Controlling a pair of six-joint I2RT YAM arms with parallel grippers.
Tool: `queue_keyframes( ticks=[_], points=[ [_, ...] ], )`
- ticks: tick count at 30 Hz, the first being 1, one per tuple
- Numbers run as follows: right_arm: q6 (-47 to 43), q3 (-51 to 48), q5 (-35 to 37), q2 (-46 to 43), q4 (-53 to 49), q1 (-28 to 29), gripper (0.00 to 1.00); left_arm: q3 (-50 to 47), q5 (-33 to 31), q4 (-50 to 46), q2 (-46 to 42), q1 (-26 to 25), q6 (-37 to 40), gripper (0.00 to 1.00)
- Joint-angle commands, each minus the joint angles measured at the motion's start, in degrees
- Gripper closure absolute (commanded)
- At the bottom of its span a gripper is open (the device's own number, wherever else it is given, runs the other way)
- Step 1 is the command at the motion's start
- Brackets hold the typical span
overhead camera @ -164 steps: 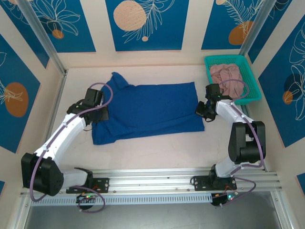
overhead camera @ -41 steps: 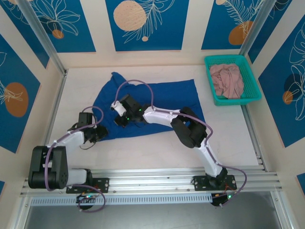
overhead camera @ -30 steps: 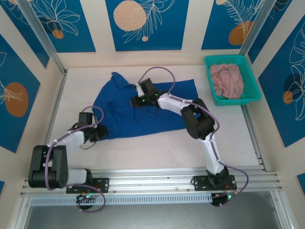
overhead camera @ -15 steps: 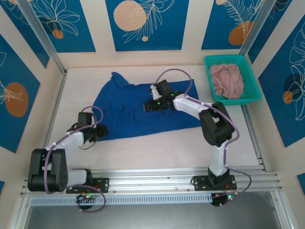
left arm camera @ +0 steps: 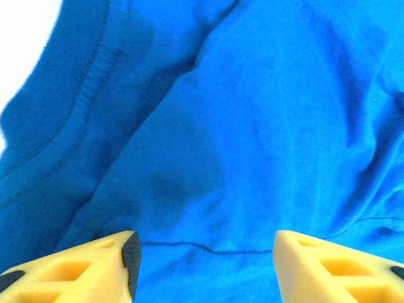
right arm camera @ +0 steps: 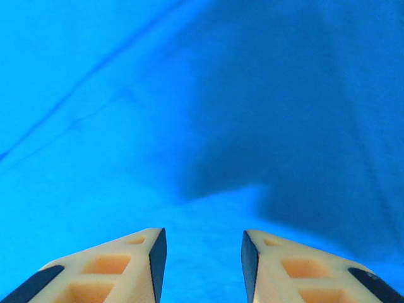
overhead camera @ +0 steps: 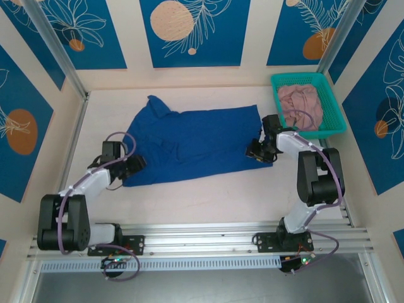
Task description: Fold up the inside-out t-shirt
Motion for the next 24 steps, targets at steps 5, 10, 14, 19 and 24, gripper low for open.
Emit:
queue_keyframes(
  ticks=[5, 10, 14, 19, 24],
  points=[
    [2.1, -5.2, -1.4, 0.4, -4.7, -4.0, 0.65, -0.3, -2.1, 1.9, 4.7, -0.3, 0.1, 0.42],
    [4.5, -10.4, -6.1, -4.6, -4.3, -8.2, 0.65, -6.1, -2.5, 2.6, 2.2, -0.3, -0.9, 0.42],
    [6.4, -16.5, -6.1, -9.4, -4.7, -9.6, 0.67, -9.0, -3.5, 1.0, -1.6, -0.3, -1.2, 0.42],
    [6.1, -19.8, -5.6, -18.6, -3.3, -10.1, 0.65, -7.3, -2.9, -2.5, -9.1, -0.4, -1.2, 0.41],
    [3.8, -15.1, -3.9, -25.1, 2.9, 1.5, 0.58, -2.6, -2.6, 0.5, -12.2, -0.7, 2.5, 0.39]
  ],
)
